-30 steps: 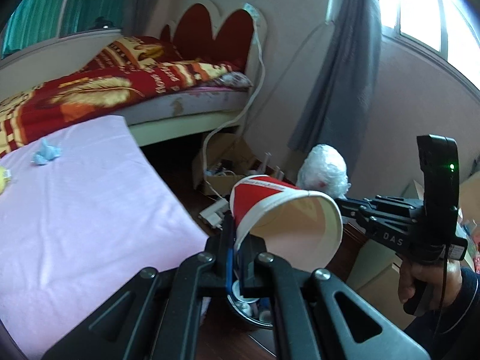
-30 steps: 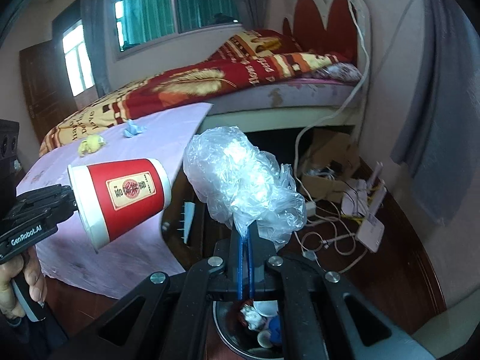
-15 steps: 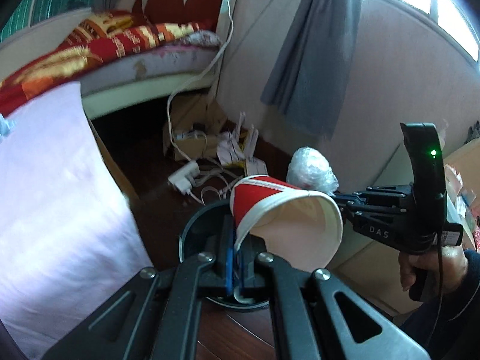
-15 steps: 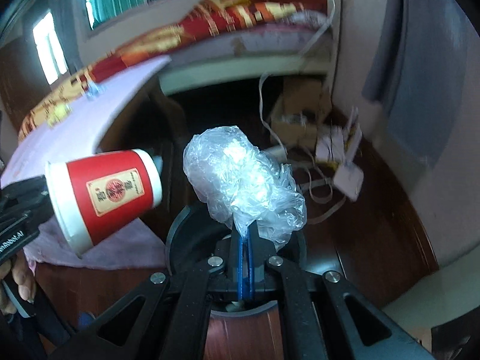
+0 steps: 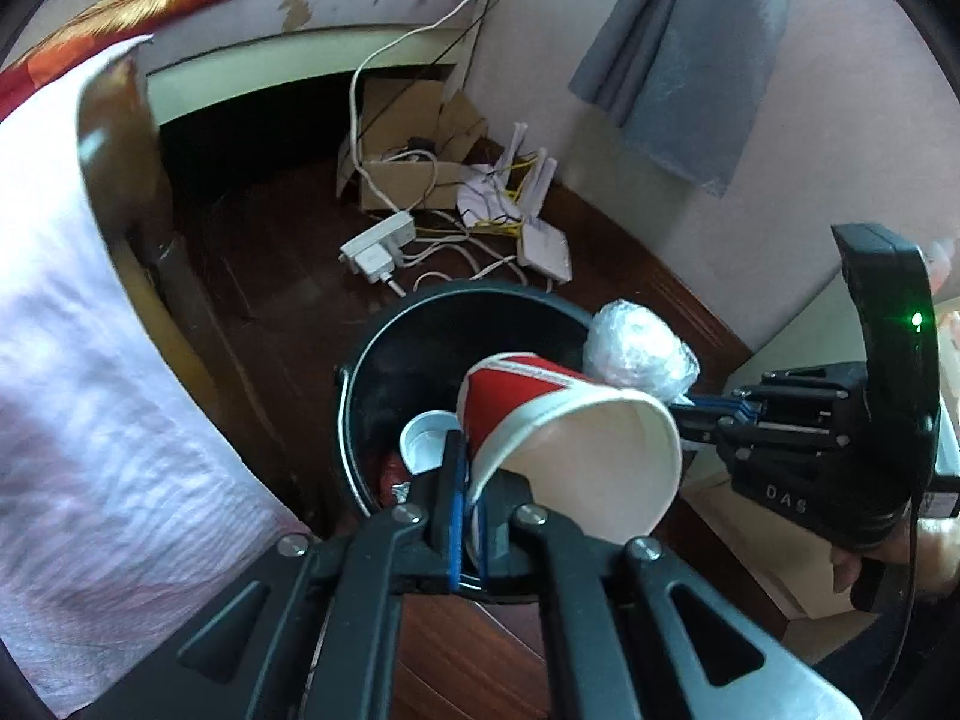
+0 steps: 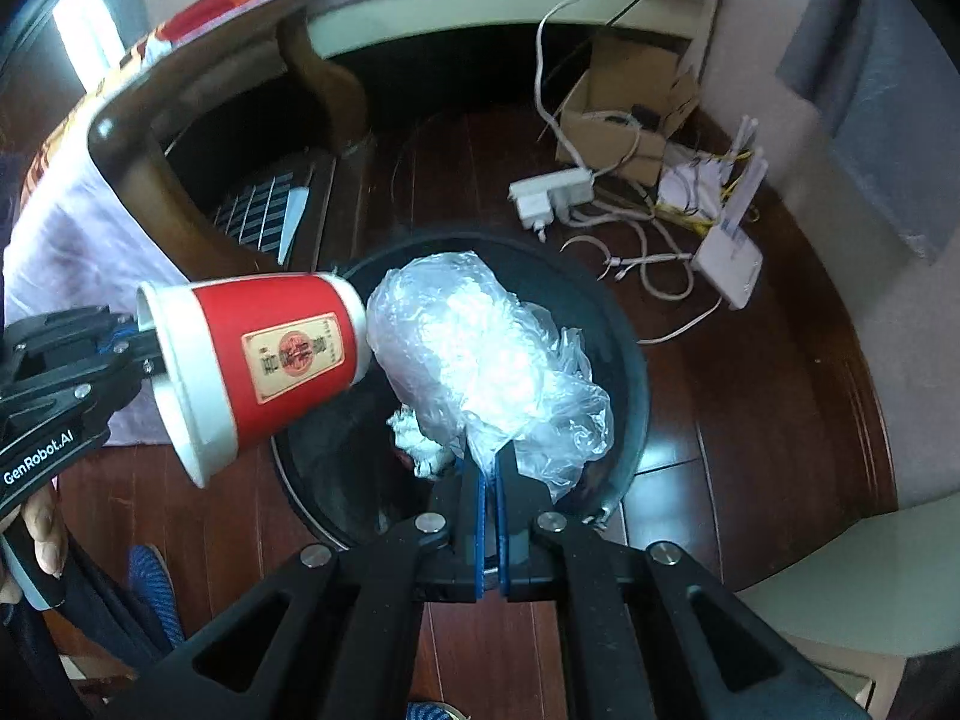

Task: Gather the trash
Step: 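Open both tools to drop the cup and bag into the bin, then move both open tools back toward the cloths on the bed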

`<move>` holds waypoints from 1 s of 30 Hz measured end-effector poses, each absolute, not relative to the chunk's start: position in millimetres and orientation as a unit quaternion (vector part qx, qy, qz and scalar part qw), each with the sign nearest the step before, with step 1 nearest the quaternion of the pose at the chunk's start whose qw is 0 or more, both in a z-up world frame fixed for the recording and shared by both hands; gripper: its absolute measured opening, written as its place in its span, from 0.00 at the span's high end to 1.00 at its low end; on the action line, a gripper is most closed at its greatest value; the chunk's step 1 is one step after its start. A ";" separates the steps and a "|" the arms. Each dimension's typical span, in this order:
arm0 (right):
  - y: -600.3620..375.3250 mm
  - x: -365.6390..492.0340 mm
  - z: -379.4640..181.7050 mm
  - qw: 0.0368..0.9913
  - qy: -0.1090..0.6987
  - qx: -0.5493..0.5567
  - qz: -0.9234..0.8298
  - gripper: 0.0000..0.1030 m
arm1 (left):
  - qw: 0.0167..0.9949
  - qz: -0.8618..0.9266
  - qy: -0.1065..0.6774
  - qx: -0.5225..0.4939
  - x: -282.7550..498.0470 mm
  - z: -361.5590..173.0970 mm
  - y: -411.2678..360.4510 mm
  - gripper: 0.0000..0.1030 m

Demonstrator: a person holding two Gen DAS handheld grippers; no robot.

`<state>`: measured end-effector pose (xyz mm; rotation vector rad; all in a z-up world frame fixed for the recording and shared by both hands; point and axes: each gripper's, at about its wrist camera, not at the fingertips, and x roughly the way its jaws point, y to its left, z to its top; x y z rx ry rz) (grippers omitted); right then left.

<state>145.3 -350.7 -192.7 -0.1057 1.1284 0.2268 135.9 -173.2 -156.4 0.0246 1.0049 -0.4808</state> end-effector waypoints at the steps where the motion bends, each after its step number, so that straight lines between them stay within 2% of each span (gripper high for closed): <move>1: -352.5 147.9 -197.1 0.837 0.537 -0.062 0.089 0.47 | 0.846 -0.217 0.486 0.020 136.3 -161.2 -174.0 0.56; 2: -356.3 149.2 -201.0 0.834 0.542 -0.062 0.080 0.03 | 0.847 -0.209 0.489 0.024 135.9 -164.7 -173.5 0.41; 3: -359.0 149.1 -202.6 0.834 0.543 -0.063 0.073 0.00 | 0.852 -0.197 0.485 0.027 133.4 -166.2 -171.4 0.22; 7: -371.9 150.5 -199.2 0.837 0.542 -0.058 0.044 0.00 | 0.856 -0.177 0.485 0.027 126.1 -168.6 -162.6 0.02; 30: -354.2 140.3 -175.0 0.851 0.516 -0.077 0.053 0.00 | 0.874 -0.168 0.455 0.033 121.5 -147.3 -155.3 0.02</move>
